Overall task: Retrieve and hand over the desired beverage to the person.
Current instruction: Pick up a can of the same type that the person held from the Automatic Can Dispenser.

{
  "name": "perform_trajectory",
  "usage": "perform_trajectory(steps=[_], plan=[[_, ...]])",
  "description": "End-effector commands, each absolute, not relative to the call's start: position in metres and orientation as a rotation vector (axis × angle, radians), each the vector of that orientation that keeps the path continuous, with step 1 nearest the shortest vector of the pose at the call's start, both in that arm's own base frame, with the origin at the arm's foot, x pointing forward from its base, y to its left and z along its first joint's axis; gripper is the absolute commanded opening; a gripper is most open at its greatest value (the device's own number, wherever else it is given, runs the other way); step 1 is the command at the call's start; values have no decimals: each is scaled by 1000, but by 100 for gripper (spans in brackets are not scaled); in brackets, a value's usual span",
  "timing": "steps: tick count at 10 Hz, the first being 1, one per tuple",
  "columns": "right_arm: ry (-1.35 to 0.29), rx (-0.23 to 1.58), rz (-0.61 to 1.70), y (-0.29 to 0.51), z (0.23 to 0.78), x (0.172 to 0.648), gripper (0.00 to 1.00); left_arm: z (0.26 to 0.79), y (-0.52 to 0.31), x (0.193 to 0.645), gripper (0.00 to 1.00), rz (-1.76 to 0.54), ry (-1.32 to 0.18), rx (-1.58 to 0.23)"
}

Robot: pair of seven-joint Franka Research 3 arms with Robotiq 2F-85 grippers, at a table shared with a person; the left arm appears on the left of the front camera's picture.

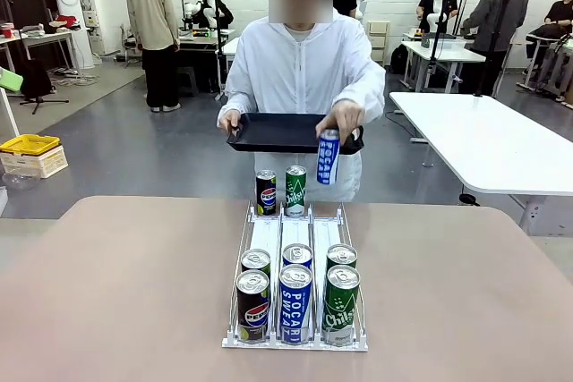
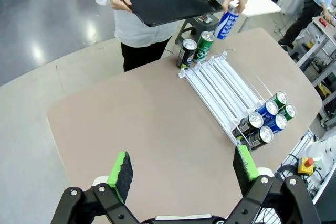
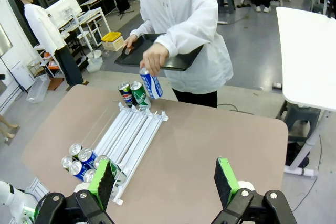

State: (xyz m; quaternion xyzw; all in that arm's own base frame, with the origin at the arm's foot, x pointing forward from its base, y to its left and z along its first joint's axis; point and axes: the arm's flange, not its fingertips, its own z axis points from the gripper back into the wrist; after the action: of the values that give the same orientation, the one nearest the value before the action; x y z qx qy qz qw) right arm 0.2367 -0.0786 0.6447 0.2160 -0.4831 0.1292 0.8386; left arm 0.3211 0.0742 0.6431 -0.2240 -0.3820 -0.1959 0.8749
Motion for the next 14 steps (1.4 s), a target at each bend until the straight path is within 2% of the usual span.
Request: perform_trajectory(steps=[1, 14], plan=[[-1020, 479, 291, -75, 644, 239, 100, 642, 76, 322, 100, -426, -800, -475], [-1020, 479, 291, -75, 644, 239, 100, 642, 76, 322, 100, -426, -800, -475]])
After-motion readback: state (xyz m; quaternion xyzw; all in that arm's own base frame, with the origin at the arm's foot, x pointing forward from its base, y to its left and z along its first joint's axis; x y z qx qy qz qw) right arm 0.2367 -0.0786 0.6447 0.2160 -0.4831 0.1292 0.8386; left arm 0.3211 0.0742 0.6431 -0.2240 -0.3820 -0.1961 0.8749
